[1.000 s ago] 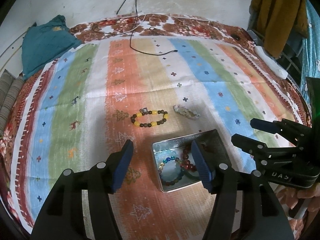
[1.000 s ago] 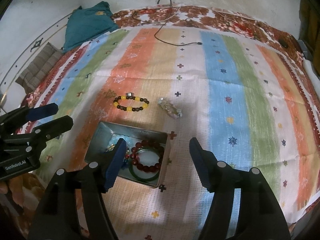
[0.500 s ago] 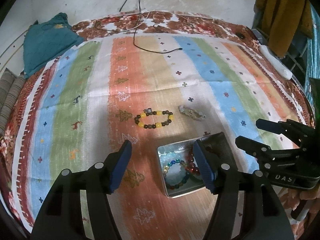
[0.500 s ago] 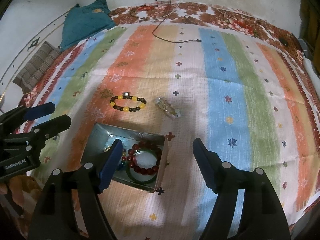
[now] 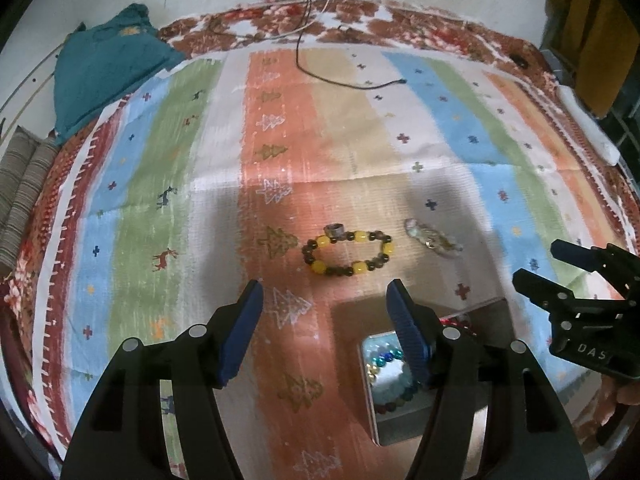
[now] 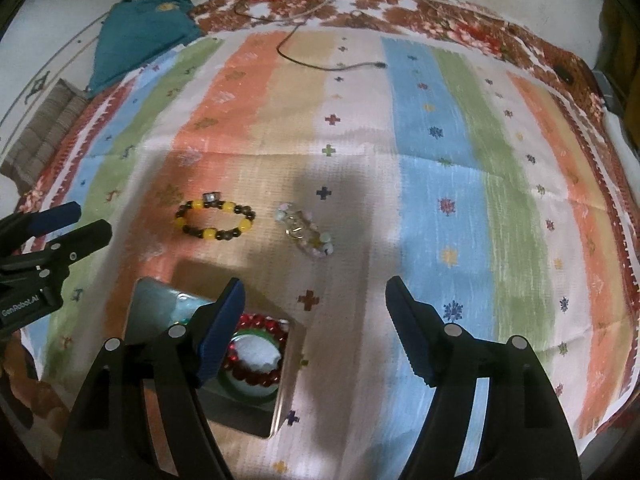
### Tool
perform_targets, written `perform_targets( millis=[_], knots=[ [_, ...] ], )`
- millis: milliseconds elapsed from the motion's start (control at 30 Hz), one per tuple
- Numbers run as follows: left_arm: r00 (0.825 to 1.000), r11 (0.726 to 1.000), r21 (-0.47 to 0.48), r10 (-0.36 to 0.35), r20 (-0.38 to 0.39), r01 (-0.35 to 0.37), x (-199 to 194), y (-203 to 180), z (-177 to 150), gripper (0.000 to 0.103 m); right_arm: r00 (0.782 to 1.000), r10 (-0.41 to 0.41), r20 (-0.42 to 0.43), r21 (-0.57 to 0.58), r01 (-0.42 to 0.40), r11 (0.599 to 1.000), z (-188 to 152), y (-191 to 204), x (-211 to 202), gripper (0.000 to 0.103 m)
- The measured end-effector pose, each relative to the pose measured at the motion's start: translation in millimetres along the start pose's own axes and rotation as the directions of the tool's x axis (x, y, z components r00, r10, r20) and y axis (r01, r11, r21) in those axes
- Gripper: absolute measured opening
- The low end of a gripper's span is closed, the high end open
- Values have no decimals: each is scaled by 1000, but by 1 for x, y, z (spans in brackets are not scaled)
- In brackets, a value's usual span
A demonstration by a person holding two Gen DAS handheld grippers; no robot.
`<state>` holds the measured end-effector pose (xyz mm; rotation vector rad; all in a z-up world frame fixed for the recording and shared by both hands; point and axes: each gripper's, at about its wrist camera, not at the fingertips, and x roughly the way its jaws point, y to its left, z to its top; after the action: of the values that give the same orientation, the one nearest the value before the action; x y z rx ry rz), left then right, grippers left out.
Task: Organize jewelry
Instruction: 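Move both open grippers from the tin to the yellow-black and crystal bracelets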
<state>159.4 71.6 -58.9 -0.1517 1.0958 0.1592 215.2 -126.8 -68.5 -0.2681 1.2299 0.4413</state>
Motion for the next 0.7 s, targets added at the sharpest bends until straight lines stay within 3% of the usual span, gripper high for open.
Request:
perform_targets(
  millis=[700],
  knots=[
    [995,999,30,40,-88,-38,43,3,19,64,993,-54,-102,7,56,998,22,-12,47,73]
  ],
)
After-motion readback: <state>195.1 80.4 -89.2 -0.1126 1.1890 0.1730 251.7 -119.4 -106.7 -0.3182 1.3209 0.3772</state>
